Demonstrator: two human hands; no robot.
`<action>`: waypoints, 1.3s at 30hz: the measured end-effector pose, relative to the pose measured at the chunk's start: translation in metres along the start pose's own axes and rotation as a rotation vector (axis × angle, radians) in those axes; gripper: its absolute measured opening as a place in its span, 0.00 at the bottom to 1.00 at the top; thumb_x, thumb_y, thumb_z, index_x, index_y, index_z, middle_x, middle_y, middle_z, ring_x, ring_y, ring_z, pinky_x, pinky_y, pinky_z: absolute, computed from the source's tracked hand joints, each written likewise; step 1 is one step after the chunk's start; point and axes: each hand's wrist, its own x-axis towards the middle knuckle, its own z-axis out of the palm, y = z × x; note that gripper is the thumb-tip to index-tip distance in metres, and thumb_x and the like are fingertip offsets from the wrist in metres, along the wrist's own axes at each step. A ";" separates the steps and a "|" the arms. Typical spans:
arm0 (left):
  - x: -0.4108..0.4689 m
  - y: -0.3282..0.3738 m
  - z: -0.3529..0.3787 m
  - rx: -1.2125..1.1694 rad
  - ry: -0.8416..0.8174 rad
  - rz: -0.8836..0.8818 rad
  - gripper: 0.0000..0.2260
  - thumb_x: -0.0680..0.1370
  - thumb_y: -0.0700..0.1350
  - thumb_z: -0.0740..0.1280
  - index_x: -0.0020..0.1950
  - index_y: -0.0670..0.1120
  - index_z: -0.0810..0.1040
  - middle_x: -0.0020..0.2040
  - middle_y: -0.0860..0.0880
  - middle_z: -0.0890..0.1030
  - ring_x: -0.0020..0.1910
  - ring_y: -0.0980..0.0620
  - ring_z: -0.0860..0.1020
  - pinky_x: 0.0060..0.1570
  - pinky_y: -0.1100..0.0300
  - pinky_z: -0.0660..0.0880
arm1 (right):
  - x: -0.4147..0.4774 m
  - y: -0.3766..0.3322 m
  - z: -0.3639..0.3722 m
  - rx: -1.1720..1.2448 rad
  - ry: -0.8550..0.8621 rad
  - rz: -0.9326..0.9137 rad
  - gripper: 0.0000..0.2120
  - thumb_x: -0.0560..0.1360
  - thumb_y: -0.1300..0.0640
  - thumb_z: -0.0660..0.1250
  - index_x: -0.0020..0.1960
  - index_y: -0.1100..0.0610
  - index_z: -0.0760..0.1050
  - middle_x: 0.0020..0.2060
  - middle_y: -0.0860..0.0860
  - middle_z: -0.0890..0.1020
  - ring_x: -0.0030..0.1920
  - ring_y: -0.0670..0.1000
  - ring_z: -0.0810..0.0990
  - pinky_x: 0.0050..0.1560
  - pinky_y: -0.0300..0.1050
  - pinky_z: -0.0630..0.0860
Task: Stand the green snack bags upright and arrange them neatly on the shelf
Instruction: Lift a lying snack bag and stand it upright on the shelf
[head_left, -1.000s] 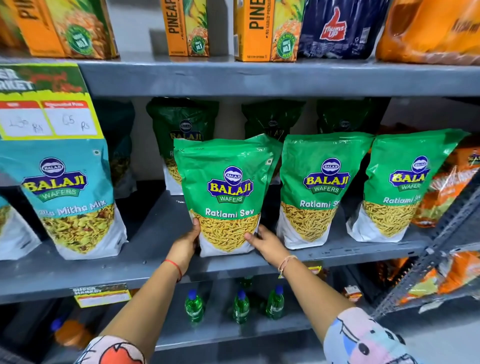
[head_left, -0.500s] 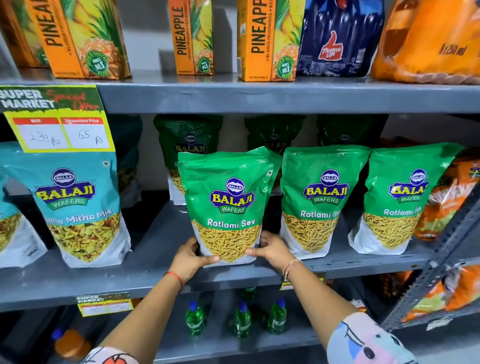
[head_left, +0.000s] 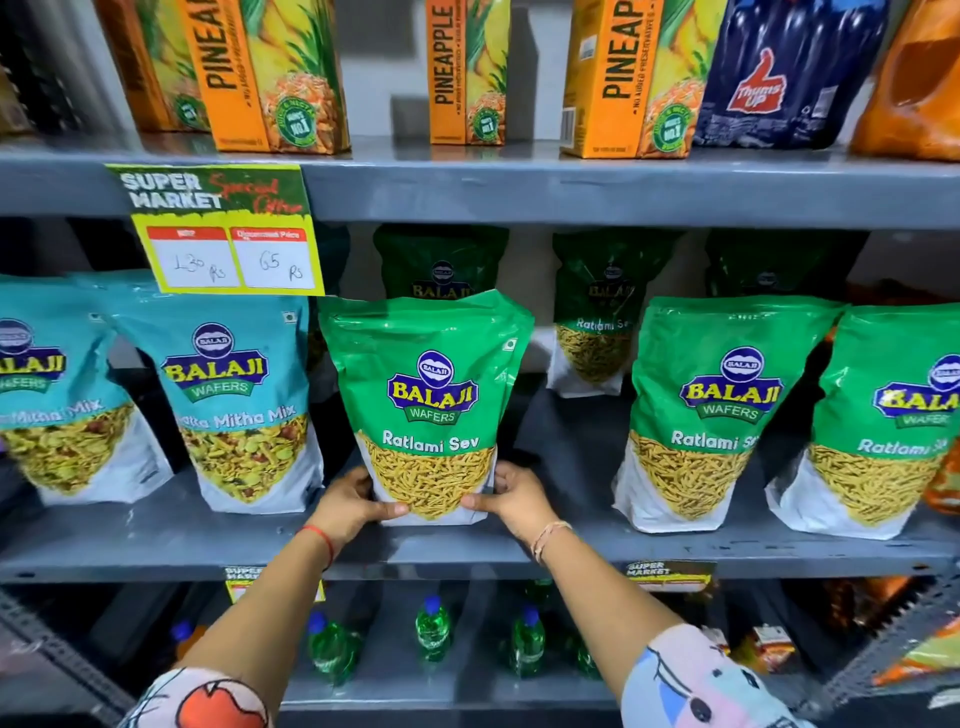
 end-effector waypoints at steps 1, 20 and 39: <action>-0.001 0.000 -0.003 -0.002 0.005 -0.002 0.20 0.66 0.26 0.70 0.56 0.37 0.72 0.59 0.37 0.76 0.56 0.43 0.75 0.57 0.53 0.69 | 0.001 0.000 0.003 0.001 0.002 0.001 0.18 0.63 0.72 0.72 0.52 0.65 0.76 0.56 0.64 0.80 0.55 0.59 0.79 0.60 0.56 0.75; 0.017 0.036 -0.020 -0.266 0.292 0.172 0.12 0.79 0.34 0.56 0.41 0.44 0.76 0.26 0.62 0.82 0.29 0.66 0.78 0.33 0.73 0.75 | 0.010 -0.084 -0.001 0.307 0.295 -0.240 0.08 0.75 0.67 0.60 0.45 0.69 0.76 0.37 0.55 0.80 0.38 0.49 0.70 0.41 0.46 0.69; -0.007 0.001 -0.005 0.054 0.044 0.080 0.18 0.72 0.33 0.68 0.60 0.38 0.70 0.57 0.46 0.73 0.57 0.50 0.70 0.58 0.58 0.65 | -0.007 0.009 0.009 -0.005 -0.001 -0.025 0.14 0.71 0.71 0.64 0.56 0.63 0.72 0.59 0.62 0.77 0.62 0.61 0.74 0.63 0.49 0.71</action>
